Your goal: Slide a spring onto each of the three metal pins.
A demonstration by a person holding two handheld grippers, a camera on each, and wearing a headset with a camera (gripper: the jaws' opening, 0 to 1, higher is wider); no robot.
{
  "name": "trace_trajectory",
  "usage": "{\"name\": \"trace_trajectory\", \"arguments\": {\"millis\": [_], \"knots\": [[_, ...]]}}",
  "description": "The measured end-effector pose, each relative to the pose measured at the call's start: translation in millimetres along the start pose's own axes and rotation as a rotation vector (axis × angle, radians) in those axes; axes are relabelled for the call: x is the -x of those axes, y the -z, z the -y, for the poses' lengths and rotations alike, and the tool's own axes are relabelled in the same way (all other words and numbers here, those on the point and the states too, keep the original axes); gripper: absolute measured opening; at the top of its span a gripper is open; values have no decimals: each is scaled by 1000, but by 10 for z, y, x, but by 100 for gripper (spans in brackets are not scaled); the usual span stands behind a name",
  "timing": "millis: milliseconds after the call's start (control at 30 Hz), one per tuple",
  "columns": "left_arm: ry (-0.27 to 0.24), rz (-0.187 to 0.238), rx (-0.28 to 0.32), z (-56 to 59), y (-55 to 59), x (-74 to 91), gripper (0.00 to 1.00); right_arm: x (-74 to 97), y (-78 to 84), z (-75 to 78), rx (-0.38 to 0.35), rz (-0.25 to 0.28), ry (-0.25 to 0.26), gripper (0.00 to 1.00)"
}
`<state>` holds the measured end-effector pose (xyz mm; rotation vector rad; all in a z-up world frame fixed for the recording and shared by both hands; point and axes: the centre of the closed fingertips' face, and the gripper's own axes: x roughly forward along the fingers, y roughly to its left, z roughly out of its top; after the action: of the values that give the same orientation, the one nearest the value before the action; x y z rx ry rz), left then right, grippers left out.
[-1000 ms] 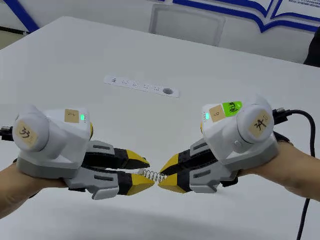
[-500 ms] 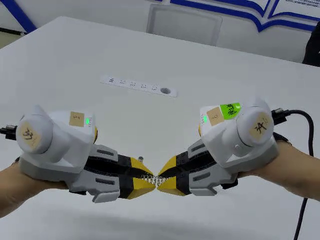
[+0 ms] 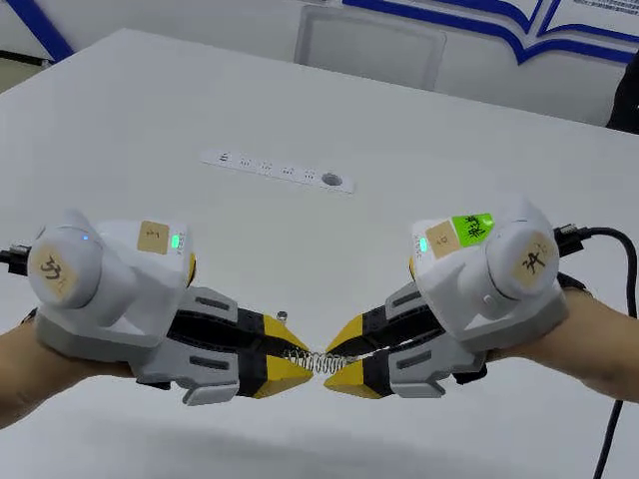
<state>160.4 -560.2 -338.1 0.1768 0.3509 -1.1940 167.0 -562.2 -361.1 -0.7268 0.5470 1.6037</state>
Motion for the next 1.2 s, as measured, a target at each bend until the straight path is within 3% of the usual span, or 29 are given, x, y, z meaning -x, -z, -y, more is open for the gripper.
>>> {"name": "trace_trajectory", "arguments": {"millis": [67,567,900,1200], "knots": [[-1,1,2,-9,2,5,10,3,-28,-21,-33,29,-17,12],[-8,-9,-12,-7,23,39,10,134,-248,-23,-54,126,-25,11],[-12,-40,-42,-8,81,35,10,136,-361,-51,-62,173,-34,11],[-20,-32,-24,-37,73,40,10,157,-526,-22,-92,237,-32,11]]}}
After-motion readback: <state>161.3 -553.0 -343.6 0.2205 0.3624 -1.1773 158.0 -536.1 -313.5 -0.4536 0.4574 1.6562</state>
